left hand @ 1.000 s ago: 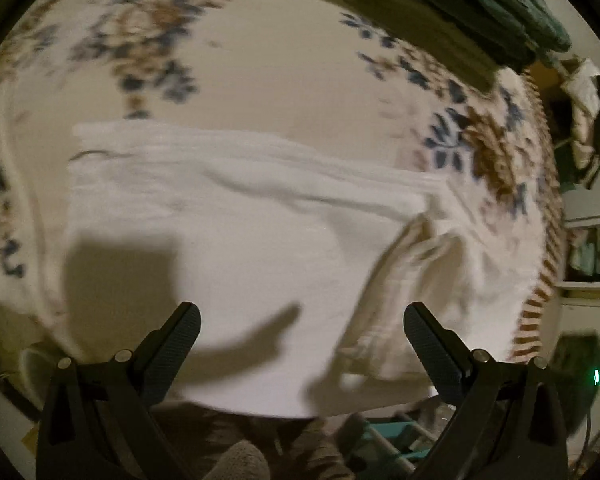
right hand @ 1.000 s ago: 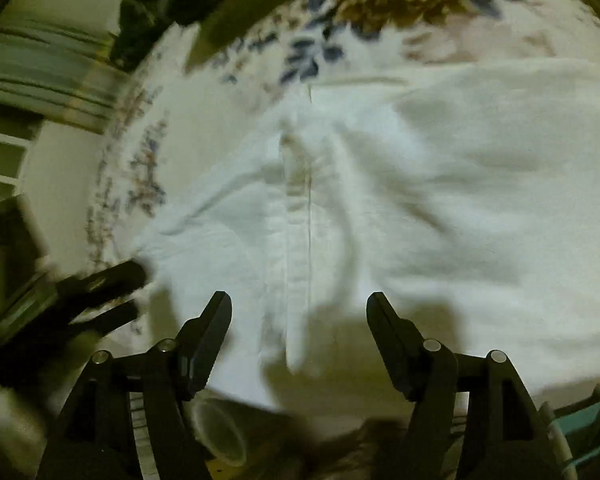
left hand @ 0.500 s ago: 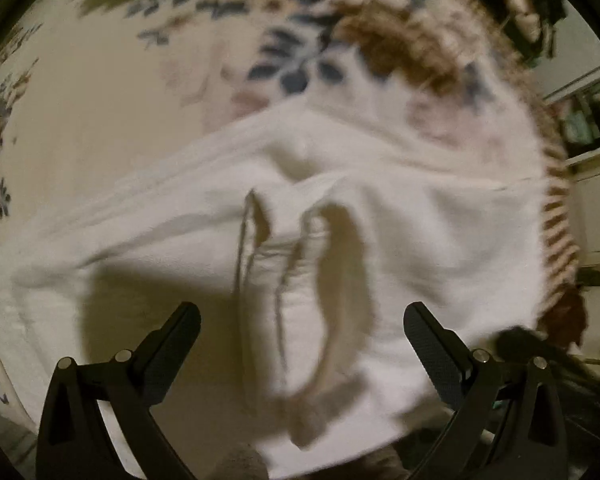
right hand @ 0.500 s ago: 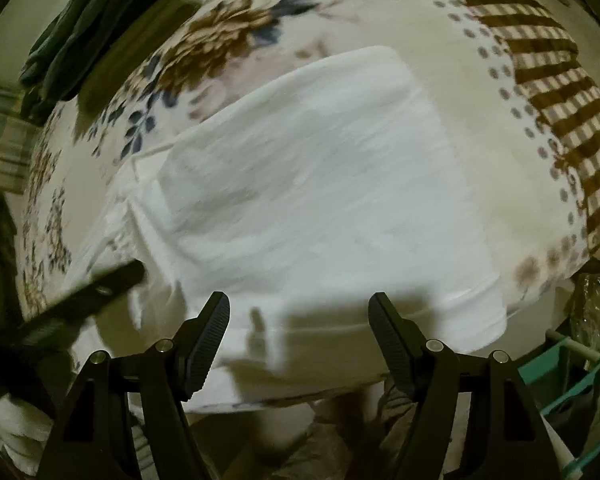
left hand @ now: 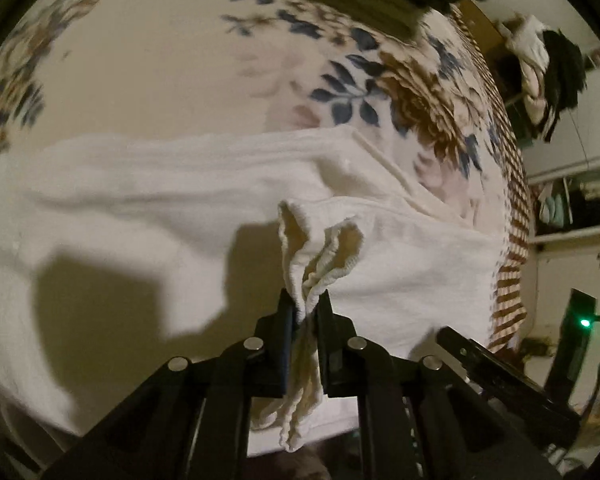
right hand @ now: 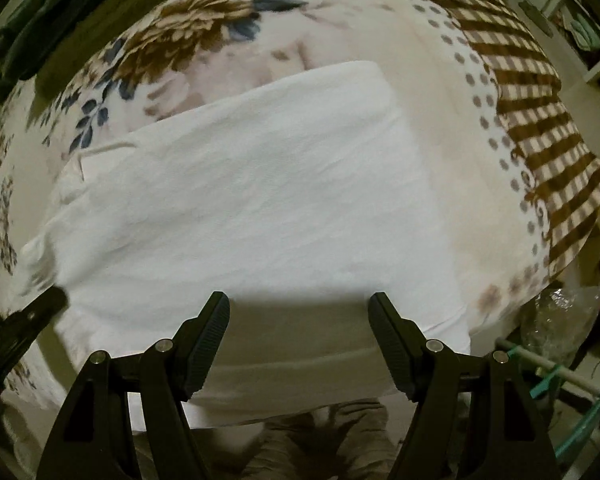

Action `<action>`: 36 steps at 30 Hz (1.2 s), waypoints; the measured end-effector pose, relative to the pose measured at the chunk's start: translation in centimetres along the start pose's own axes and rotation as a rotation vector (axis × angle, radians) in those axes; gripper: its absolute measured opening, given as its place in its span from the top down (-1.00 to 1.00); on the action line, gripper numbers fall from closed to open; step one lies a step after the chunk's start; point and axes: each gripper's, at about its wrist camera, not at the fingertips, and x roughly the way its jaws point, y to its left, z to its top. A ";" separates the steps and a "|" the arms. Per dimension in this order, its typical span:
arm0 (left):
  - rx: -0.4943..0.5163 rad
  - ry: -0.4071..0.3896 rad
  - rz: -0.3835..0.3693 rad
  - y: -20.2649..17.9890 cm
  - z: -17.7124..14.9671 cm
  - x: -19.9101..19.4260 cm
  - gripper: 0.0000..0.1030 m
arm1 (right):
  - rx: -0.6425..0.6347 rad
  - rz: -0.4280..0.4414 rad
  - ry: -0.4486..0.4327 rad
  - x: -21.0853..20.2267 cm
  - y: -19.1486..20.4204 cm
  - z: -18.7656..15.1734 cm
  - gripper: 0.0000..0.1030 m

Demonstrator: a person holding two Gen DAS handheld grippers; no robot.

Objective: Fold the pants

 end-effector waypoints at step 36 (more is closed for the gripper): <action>-0.810 -0.355 0.001 24.3 -9.9 -8.2 0.82 | -0.285 -0.052 0.107 2.0 17.8 -1.9 -0.94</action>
